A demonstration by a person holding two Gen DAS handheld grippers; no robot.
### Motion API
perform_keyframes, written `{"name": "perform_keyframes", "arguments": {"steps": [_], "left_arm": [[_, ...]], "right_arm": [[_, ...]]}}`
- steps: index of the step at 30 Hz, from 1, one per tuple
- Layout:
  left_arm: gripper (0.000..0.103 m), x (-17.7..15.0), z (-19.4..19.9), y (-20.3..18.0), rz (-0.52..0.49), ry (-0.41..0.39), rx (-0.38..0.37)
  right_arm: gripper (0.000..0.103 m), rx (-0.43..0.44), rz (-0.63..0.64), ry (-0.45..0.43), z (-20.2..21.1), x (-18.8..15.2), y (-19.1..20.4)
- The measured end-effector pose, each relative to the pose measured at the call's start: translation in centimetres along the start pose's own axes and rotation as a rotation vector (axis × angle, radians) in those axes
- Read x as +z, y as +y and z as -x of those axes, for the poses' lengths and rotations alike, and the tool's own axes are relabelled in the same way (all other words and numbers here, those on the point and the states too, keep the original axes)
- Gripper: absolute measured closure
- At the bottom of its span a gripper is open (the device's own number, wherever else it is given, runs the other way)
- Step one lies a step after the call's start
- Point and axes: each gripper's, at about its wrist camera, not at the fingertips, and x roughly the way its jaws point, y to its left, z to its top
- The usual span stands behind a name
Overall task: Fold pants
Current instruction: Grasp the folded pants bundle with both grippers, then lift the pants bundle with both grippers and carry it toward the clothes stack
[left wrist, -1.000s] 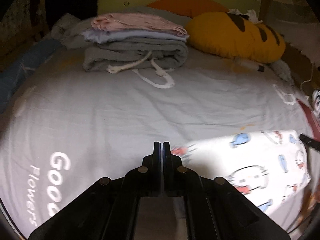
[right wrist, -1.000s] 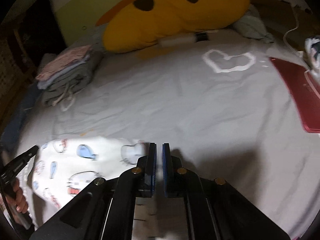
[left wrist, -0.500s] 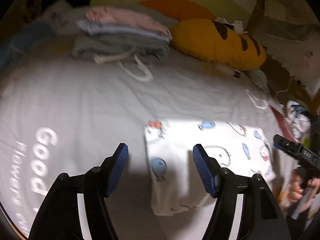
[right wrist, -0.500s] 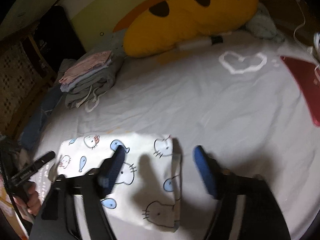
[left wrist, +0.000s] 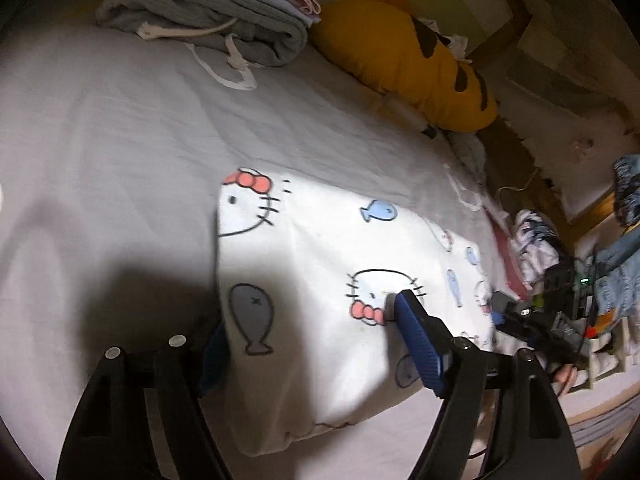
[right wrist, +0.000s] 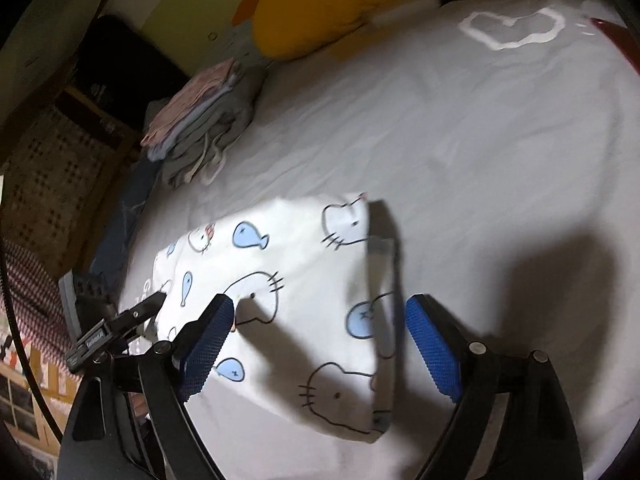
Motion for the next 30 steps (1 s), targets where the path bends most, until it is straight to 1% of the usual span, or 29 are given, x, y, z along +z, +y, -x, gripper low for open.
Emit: {"name": "perform_keyframes", "arguments": {"steps": [1,3,5,8,11,12,13,14,15,16,18,19,22,25,27,30], "left_arm": [[0.031,0.0,-0.1,0.2,0.016,0.003,-0.029],[0.041,0.0,-0.6,0.7,0.047,0.007,-0.053],[0.042,0.1,-1.0,0.7,0.059,0.005,-0.078],[0.042,0.2,-1.3,0.7,0.061,0.0,-0.093],[0.042,0.1,-1.7,0.2,0.04,-0.008,-0.076],[0.043,-0.1,-1.6,0.0,0.023,-0.013,-0.059],[0.048,-0.3,-1.6,-0.4,0.0,-0.023,-0.033],[0.062,-0.5,-1.7,-0.7,-0.014,-0.033,-0.021],[0.071,-0.7,-1.8,-0.9,-0.019,-0.048,-0.024],[0.074,-0.9,-1.7,-1.2,-0.02,-0.066,-0.024],[0.081,-1.2,-1.5,-2.0,-0.068,-0.101,0.02],[0.081,-1.4,-1.4,-2.8,-0.117,-0.117,0.059],[0.083,-1.8,-1.1,-4.7,-0.236,-0.159,0.16],[0.083,-2.3,-0.8,-5.7,-0.306,-0.197,0.239],[0.083,-2.7,-0.6,-6.2,-0.348,-0.222,0.279],[0.083,-2.7,0.1,-6.6,-0.361,-0.251,0.293]], "right_arm": [[0.014,0.021,-0.006,0.01,-0.4,0.0,0.0],[0.014,0.041,-0.009,0.018,-1.0,0.0,0.2],[0.014,0.053,0.003,0.023,-1.5,0.1,0.6],[0.014,0.077,0.035,0.046,-2.7,0.0,1.7],[0.014,0.033,0.1,0.033,-3.5,-0.3,3.1],[0.017,0.016,0.114,0.014,-3.5,-0.5,3.5],[0.035,0.005,0.112,-0.004,-3.5,-0.6,3.7],[0.048,-0.002,0.098,-0.017,-3.5,-0.6,3.6],[0.065,0.007,0.082,-0.022,-3.6,-0.7,3.5],[0.073,0.017,0.082,-0.028,-3.6,-0.9,3.6],[0.08,-0.019,0.141,-0.07,-3.2,-1.2,4.7],[0.082,-0.054,0.196,-0.098,-2.9,-1.5,5.7],[0.083,-0.117,0.277,-0.15,-2.3,-2.2,7.4],[0.083,-0.141,0.285,-0.174,-1.7,-2.3,8.1],[0.083,-0.125,0.275,-0.19,-1.0,-2.5,8.2],[0.083,-0.14,0.31,-0.222,-0.2,-2.6,9.1]]}}
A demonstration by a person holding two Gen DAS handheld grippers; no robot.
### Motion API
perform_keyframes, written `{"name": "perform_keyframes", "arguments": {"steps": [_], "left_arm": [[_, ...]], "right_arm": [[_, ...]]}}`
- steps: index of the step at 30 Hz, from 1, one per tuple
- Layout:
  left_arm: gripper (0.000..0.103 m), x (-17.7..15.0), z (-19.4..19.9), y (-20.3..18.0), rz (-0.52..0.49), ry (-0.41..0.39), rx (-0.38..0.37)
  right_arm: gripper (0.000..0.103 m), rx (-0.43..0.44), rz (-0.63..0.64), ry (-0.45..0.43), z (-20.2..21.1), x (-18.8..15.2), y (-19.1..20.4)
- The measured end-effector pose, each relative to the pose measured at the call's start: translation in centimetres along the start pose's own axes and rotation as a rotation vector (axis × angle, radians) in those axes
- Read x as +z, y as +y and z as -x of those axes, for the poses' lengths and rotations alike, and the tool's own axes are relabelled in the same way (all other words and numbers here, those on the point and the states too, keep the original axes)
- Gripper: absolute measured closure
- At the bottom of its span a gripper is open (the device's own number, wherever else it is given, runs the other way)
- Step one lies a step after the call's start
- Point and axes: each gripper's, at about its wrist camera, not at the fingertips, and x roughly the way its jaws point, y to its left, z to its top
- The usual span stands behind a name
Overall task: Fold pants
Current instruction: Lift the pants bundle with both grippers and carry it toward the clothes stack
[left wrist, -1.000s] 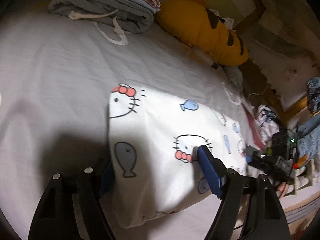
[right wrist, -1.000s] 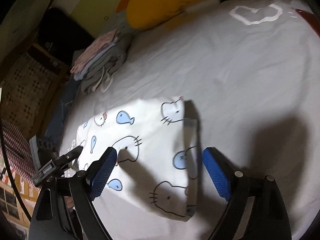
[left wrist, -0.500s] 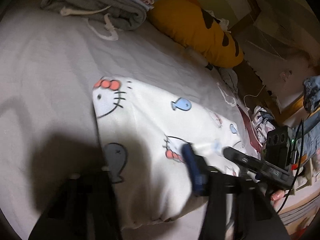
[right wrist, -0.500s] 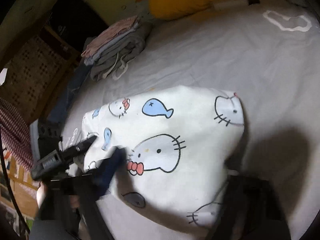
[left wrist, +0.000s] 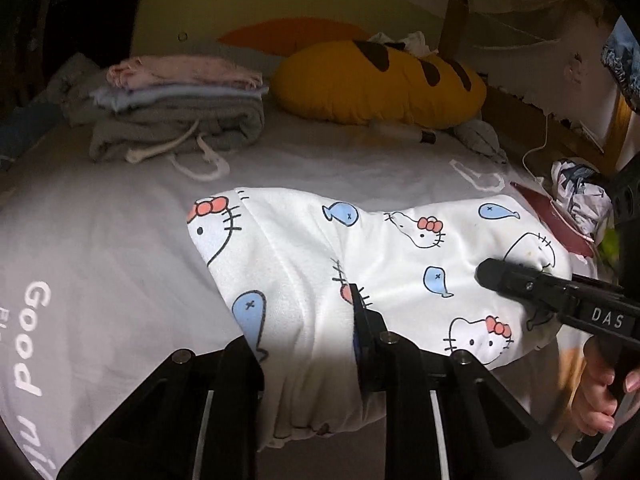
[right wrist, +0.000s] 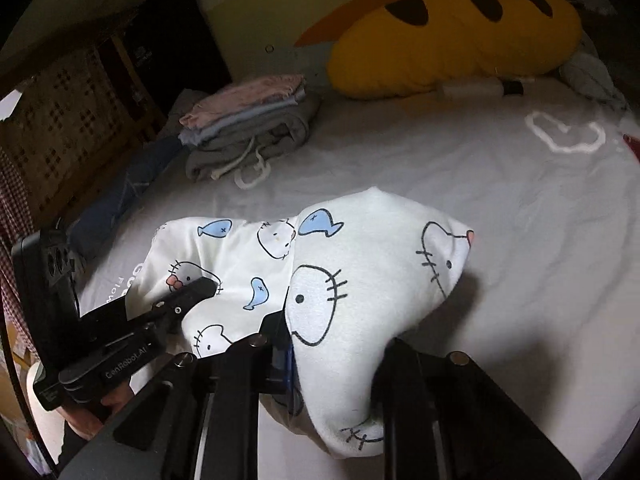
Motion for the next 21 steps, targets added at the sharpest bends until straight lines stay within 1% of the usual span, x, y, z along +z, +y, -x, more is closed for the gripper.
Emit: {"name": "perform_keyframes", "arguments": {"steps": [6,12,16,21], "left_arm": [[0.083,1.7,3.1,-0.6,-0.066,-0.097,0.054],[0.083,4.7,6.1,-0.3,-0.094,-0.199,0.09],[0.083,7.0,7.6,0.7,-0.079,-0.27,0.102],[0.083,10.6,9.6,1.3,-0.119,-0.362,0.153]], "right_arm": [[0.083,-0.001,0.04,-0.063,1.6,1.0,1.9],[0.083,-0.02,0.114,-0.165,3.7,3.3,4.9],[0.083,0.003,0.13,-0.237,4.9,6.3,6.5],[0.083,0.011,0.17,-0.336,5.4,10.4,9.3]]}}
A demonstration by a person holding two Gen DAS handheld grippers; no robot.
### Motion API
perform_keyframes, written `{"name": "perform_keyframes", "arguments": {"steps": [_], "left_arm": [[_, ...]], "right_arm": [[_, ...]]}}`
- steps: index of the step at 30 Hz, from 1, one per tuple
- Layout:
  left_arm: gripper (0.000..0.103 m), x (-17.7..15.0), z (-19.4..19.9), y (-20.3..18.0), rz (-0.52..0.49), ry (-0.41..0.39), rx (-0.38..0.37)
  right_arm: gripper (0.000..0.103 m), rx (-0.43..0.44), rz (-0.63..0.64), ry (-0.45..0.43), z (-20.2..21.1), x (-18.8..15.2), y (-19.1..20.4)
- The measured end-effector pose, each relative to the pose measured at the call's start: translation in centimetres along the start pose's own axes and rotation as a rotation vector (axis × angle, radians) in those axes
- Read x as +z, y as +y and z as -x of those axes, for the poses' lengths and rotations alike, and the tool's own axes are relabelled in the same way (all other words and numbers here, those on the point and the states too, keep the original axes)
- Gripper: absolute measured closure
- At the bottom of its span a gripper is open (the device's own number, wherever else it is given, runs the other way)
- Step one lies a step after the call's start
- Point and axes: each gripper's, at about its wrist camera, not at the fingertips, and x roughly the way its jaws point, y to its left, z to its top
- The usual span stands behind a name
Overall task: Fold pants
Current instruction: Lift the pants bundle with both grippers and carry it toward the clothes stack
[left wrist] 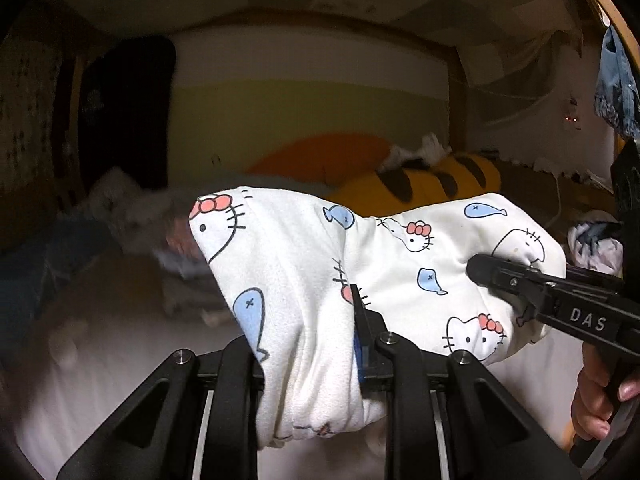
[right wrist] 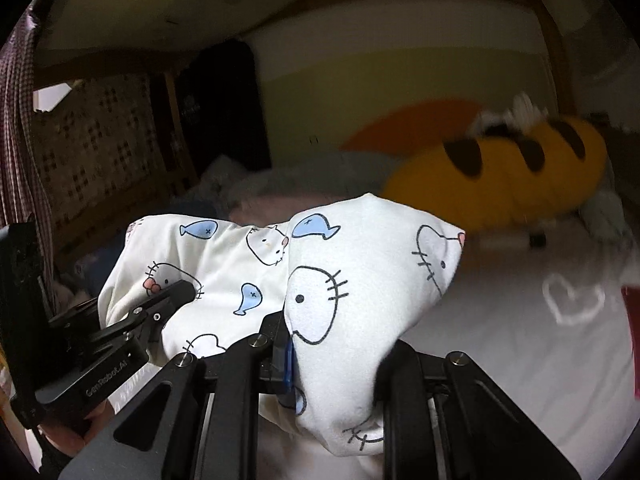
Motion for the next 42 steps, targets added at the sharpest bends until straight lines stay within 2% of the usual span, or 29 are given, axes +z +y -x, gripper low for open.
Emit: {"name": "perform_keyframes", "arguments": {"steps": [4,9,16,21,26,29,31,42], "left_arm": [[0.083,3.3,-1.0,1.5,0.003,-0.001,0.036],[0.083,6.6,-3.4,4.4,0.011,-0.062,0.041],[0.083,10.5,-8.5,8.6,0.004,-0.136,0.099],[0.083,11.7,-13.8,12.0,0.009,-0.121,0.091],[0.083,11.5,-18.4,15.0,0.008,-0.117,0.094],[0.083,10.0,-20.8,16.4,0.031,-0.099,0.09],[0.083,9.1,-23.0,17.1,0.041,-0.05,0.113],[0.083,7.1,-28.1,17.8,0.037,0.071,0.15]], "right_arm": [[0.083,0.026,0.021,-0.079,-1.5,3.2,1.4],[0.083,0.046,0.051,-0.149,-4.3,6.6,2.9],[0.083,0.074,0.054,-0.217,-12.5,12.5,3.9],[0.083,0.064,0.035,-0.256,-18.2,15.7,4.5],[0.083,0.101,0.025,-0.211,-25.4,17.5,4.1],[0.083,0.097,0.035,-0.176,-29.5,16.8,4.4],[0.083,0.081,0.069,-0.124,-32.6,16.2,4.9],[0.083,0.038,0.069,0.03,-40.3,13.5,4.2]]}}
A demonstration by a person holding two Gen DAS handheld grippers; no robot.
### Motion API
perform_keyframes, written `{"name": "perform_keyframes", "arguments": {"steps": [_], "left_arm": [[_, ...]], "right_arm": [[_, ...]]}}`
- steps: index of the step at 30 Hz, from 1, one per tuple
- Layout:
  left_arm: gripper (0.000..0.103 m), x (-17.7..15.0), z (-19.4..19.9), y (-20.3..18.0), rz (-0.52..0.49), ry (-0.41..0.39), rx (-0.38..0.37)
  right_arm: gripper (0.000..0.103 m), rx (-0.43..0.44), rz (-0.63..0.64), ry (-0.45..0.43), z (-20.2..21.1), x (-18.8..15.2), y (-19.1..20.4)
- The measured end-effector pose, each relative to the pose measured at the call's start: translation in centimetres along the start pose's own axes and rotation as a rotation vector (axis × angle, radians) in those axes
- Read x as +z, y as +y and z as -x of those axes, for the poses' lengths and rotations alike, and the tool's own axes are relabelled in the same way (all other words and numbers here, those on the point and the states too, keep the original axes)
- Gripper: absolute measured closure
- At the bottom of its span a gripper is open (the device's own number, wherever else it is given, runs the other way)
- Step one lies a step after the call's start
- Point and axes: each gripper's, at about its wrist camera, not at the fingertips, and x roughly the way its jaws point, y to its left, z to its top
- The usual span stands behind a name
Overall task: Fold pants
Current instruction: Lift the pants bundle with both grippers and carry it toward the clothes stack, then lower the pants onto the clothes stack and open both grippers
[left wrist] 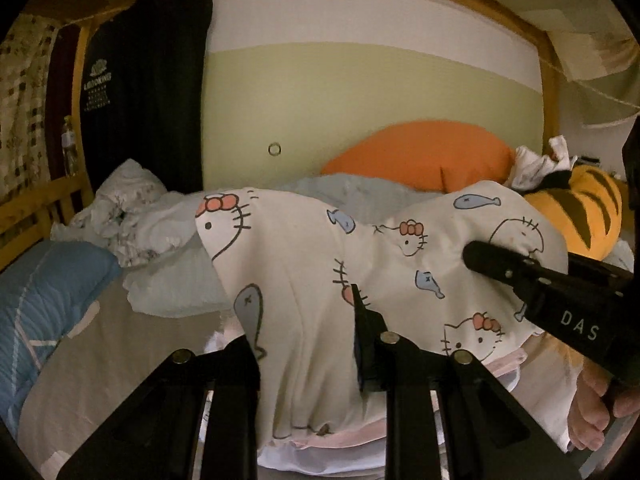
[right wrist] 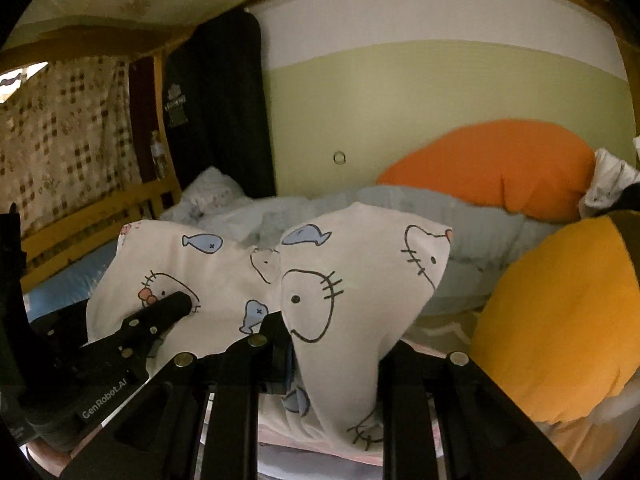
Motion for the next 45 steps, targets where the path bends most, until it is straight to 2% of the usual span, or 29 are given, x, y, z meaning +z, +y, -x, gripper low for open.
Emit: {"name": "perform_keyframes", "arguments": {"steps": [4,10,11,12,13,14,15,16,17,19,21,23,25,28,29,30,31,32,33,34,38,41,45], "left_arm": [[0.082,-0.9,-1.5,0.1,-0.003,0.04,0.015],[0.08,-1.2,-1.9,0.9,0.021,0.056,-0.011],[0.077,-1.2,-1.9,0.9,0.019,0.055,-0.01],[0.074,-1.2,-1.8,0.8,0.013,0.053,-0.005],[0.072,-1.2,-1.7,0.8,0.007,0.047,0.002],[0.064,-1.2,-1.7,0.9,0.002,0.043,0.009],[0.053,-1.1,-1.6,1.0,0.001,0.036,0.021],[0.049,-1.0,-1.4,1.1,0.005,0.027,0.031],[0.042,-1.0,-1.2,1.3,0.012,0.021,0.032],[0.038,-0.7,-0.9,1.8,0.031,0.015,0.02],[0.027,-0.3,-0.4,2.3,0.056,0.0,0.022],[0.022,0.0,0.4,3.0,0.093,-0.04,0.025],[0.02,0.2,1.3,3.5,0.109,-0.087,0.028],[0.021,0.4,2.4,3.8,0.105,-0.14,0.028],[0.033,0.5,2.6,3.8,0.099,-0.154,0.032],[0.06,0.5,2.6,3.6,0.083,-0.156,0.031],[0.074,0.5,2.3,3.4,0.07,-0.142,0.022],[0.093,0.4,2.0,3.3,0.06,-0.125,0.008],[0.098,0.3,1.6,3.1,0.055,-0.113,-0.005],[0.098,0.0,1.1,2.8,0.048,-0.102,-0.009],[0.098,-0.9,-1.5,2.2,0.02,-0.016,0.061],[0.098,-1.8,-3.5,2.9,0.046,0.046,0.092],[0.098,-3.1,-5.1,3.9,0.091,0.066,0.064]], "right_arm": [[0.083,-0.01,-0.005,0.059,-2.3,-0.8,-0.3],[0.082,-0.006,-0.048,0.095,-2.7,-2.5,-3.0],[0.081,-0.007,-0.053,0.096,-2.7,-2.5,-3.1],[0.078,-0.01,-0.055,0.096,-2.8,-2.4,-3.0],[0.071,-0.013,-0.056,0.094,-2.7,-2.4,-3.0],[0.065,-0.026,-0.057,0.089,-2.6,-2.4,-2.9],[0.047,-0.04,-0.06,0.082,-2.5,-2.3,-2.8],[0.029,-0.057,-0.066,0.061,-2.2,-2.2,-3.0],[0.024,-0.067,-0.074,0.042,-1.9,-2.1,-3.1],[0.021,-0.076,-0.098,0.011,-1.2,-1.9,-3.4],[0.021,-0.055,-0.138,-0.007,-0.5,-1.6,-4.0],[0.02,-0.074,-0.168,-0.05,0.4,-1.3,-4.4],[0.016,-0.104,-0.175,-0.114,1.6,-1.2,-4.5],[0.016,-0.118,-0.175,-0.208,3.5,-1.0,-4.5],[0.018,-0.114,-0.164,-0.219,3.8,-0.8,-4.3],[0.038,-0.102,-0.14,-0.216,3.9,-0.6,-4.1],[0.073,-0.084,-0.099,-0.177,3.5,-0.5,-3.7],[0.085,-0.088,-0.081,-0.144,3.1,-0.4,-3.5],[0.092,-0.106,-0.074,-0.121,2.7,-0.6,-3.5],[0.092,-0.124,-0.075,-0.108,2.2,-0.8,-3.5],[0.092,-0.136,-0.115,-0.032,-0.7,-1.9,-4.0],[0.092,-0.138,-0.138,0.019,-3.3,-3.5,-4.7],[0.092,-0.113,-0.177,0.082,-5.9,-5.4,-5.4]]}}
